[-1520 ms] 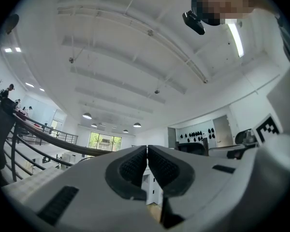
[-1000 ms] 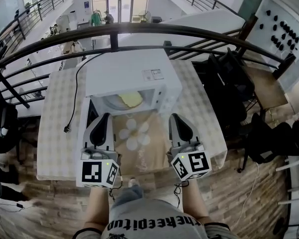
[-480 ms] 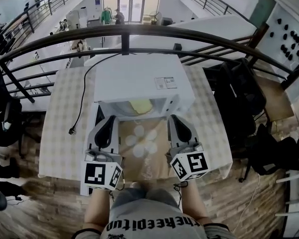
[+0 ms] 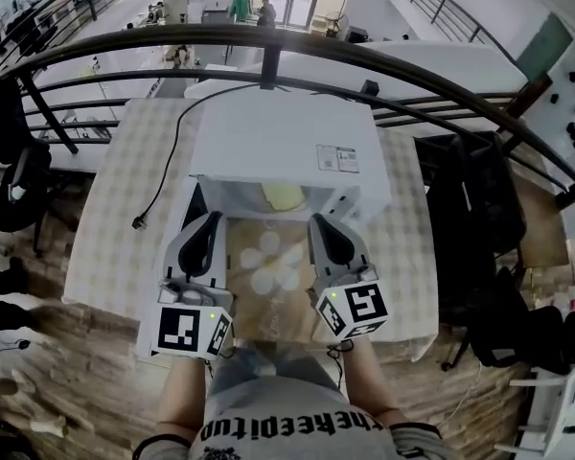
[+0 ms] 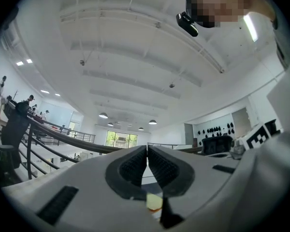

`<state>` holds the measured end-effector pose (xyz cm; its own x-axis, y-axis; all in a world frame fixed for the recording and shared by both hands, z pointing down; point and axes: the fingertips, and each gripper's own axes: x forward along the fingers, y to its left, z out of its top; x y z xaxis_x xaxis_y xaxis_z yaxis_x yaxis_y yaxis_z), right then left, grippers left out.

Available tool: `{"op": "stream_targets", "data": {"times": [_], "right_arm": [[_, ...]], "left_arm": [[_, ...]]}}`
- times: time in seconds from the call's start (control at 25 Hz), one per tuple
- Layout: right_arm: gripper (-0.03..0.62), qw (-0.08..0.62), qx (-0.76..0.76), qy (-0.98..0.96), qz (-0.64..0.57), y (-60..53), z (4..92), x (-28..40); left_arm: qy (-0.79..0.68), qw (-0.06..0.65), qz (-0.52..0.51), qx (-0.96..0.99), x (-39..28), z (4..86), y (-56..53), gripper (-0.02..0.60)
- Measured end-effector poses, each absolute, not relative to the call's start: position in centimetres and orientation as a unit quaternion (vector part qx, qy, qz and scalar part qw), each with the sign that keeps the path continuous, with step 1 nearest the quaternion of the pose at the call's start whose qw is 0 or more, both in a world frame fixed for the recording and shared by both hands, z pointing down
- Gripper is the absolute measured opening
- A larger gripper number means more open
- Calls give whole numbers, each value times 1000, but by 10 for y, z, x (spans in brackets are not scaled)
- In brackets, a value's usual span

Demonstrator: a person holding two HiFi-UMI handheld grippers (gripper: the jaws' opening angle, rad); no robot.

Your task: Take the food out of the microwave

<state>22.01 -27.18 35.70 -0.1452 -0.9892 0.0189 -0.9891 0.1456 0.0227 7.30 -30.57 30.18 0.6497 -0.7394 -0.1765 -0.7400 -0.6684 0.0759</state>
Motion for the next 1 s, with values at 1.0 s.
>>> {"op": "stream_targets", "data": {"times": [1.0], "right_arm": [[48, 298, 520, -798, -67, -318, 500, 230]], "left_arm": [[504, 18, 80, -860, 92, 338, -257, 12]]}}
